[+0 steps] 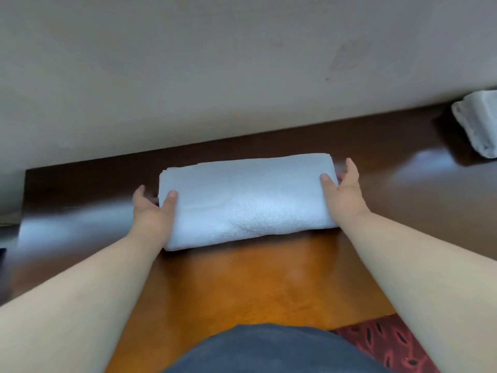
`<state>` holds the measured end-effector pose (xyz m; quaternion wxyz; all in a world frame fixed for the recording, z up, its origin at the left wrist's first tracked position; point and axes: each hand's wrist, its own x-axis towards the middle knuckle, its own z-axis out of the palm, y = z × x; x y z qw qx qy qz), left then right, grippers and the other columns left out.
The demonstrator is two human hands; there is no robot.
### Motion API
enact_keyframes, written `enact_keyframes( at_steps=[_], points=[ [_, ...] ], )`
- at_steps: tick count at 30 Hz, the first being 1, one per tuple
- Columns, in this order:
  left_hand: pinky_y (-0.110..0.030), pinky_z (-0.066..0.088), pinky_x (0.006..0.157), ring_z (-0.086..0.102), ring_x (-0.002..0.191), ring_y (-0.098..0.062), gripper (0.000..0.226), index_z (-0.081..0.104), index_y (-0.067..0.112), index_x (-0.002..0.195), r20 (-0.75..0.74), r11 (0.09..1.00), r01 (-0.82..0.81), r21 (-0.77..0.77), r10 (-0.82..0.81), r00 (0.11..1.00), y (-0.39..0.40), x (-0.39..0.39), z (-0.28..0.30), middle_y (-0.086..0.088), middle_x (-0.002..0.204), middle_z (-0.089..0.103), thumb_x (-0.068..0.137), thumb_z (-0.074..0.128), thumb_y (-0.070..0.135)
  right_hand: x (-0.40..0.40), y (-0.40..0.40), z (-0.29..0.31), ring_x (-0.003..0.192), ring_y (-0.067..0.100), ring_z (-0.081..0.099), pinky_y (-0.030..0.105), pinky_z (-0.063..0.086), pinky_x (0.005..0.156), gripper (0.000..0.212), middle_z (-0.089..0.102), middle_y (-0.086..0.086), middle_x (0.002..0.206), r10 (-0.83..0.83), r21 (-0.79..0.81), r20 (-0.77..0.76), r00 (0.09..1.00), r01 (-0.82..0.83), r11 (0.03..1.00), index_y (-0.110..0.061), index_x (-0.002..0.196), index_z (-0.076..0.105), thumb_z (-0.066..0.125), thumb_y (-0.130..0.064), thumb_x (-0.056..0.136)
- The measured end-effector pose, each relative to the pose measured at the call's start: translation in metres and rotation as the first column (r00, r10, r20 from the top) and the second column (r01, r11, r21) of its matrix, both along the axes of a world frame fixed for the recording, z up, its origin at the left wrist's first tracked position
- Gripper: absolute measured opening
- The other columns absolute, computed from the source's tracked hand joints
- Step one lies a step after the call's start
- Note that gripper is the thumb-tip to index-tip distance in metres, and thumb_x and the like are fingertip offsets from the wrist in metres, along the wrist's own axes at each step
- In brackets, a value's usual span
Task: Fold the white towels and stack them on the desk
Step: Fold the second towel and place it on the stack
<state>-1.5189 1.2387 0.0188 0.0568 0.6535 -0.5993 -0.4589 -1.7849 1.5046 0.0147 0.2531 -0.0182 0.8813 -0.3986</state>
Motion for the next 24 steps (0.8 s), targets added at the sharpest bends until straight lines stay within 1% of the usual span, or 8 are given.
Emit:
enact_keyframes(
  at_steps=[3, 6, 8, 10, 13, 17, 21, 24],
  points=[
    [-0.036, 0.047, 0.089, 0.06, 0.098, -0.024, 0.06, 0.045, 0.015, 0.14, 0.029, 0.974, 0.08, 0.211, -0.089, 0.996, -0.004, 0.009, 0.016, -0.001, 0.122, 0.06, 0.094, 0.058, 0.051, 0.002, -0.001, 0.014, 0.103, 0.024, 0.06, 0.034, 0.047, 0.085, 0.081, 0.057, -0.003, 0.125, -0.12, 0.075, 0.19, 0.974, 0.108, 0.991, -0.02, 0.148, 0.032, 0.065, -0.06, 0.085],
    [-0.041, 0.055, 0.081, 0.07, 0.092, -0.027, 0.035, 0.06, 0.012, 0.118, -0.06, 0.886, 0.07, 0.458, -0.048, 0.997, -0.015, 0.009, 0.037, -0.007, 0.106, 0.073, 0.095, 0.061, 0.038, 0.001, -0.003, 0.031, 0.082, 0.025, 0.073, 0.035, 0.058, 0.066, 0.05, 0.072, 0.005, 0.101, -0.147, 0.036, 0.4, 0.904, 0.145, 0.989, -0.009, 0.111, 0.059, 0.072, -0.051, 0.086],
    [-0.045, 0.056, 0.084, 0.071, 0.094, -0.029, 0.028, 0.061, 0.013, 0.115, -0.069, 0.845, 0.098, 0.526, -0.073, 0.995, -0.017, 0.011, 0.049, -0.009, 0.105, 0.074, 0.094, 0.064, 0.032, 0.001, 0.003, 0.046, 0.084, 0.026, 0.074, 0.037, 0.059, 0.07, 0.038, 0.076, 0.008, 0.098, -0.101, 0.04, 0.548, 0.83, 0.095, 0.995, -0.009, 0.112, 0.062, 0.068, -0.041, 0.091],
    [-0.05, 0.054, 0.091, 0.071, 0.098, -0.03, 0.03, 0.061, 0.014, 0.117, -0.091, 0.823, 0.132, 0.553, -0.098, 0.991, -0.016, 0.016, 0.054, -0.009, 0.107, 0.074, 0.093, 0.066, 0.031, 0.006, 0.017, 0.06, 0.095, 0.029, 0.073, 0.042, 0.057, 0.087, 0.031, 0.076, 0.01, 0.103, -0.086, 0.064, 0.637, 0.766, 0.058, 0.996, -0.01, 0.116, 0.062, 0.061, -0.033, 0.094],
    [-0.049, 0.058, 0.082, 0.072, 0.098, -0.03, 0.038, 0.055, 0.018, 0.124, -0.185, 0.8, 0.202, 0.565, -0.116, 0.976, -0.01, 0.031, 0.062, -0.009, 0.112, 0.073, 0.092, 0.067, 0.036, 0.021, 0.044, 0.077, 0.107, 0.035, 0.068, 0.046, 0.052, 0.092, 0.031, 0.072, 0.015, 0.116, -0.064, 0.013, 0.676, 0.734, 0.076, 0.997, -0.01, 0.124, 0.059, 0.053, -0.027, 0.098],
    [-0.04, 0.058, 0.06, 0.072, 0.084, -0.025, 0.034, 0.046, 0.029, 0.124, -0.221, 0.848, 0.225, 0.479, -0.132, 0.966, 0.006, 0.05, 0.073, -0.006, 0.114, 0.068, 0.096, 0.061, 0.04, 0.04, 0.084, 0.084, 0.113, 0.033, 0.066, 0.051, 0.054, 0.09, 0.042, 0.066, 0.009, 0.129, -0.029, -0.164, 0.629, 0.777, 0.169, 0.972, -0.023, 0.141, 0.046, 0.052, -0.018, 0.1],
    [-0.035, 0.053, 0.05, 0.07, 0.063, -0.022, 0.024, 0.048, 0.035, 0.121, -0.272, 0.829, 0.299, 0.473, -0.185, 0.944, 0.02, 0.061, 0.082, -0.002, 0.09, 0.075, 0.101, 0.048, 0.023, 0.055, 0.116, 0.098, 0.094, 0.023, 0.067, 0.039, 0.055, 0.069, 0.042, 0.063, 0.004, 0.125, -0.041, -0.228, 0.602, 0.798, 0.221, 0.948, -0.032, 0.137, 0.047, 0.053, -0.016, 0.099],
    [-0.034, 0.051, 0.05, 0.066, 0.061, -0.024, 0.029, 0.054, 0.046, 0.115, -0.289, 0.769, 0.385, 0.51, -0.268, 0.919, 0.023, 0.059, 0.096, -0.002, 0.089, 0.075, 0.096, 0.053, 0.024, 0.057, 0.134, 0.116, 0.078, 0.022, 0.067, 0.037, 0.055, 0.06, 0.041, 0.068, 0.005, 0.118, 0.061, -0.27, 0.626, 0.778, 0.142, 0.952, -0.04, 0.131, 0.055, 0.056, -0.017, 0.097]
  ],
)
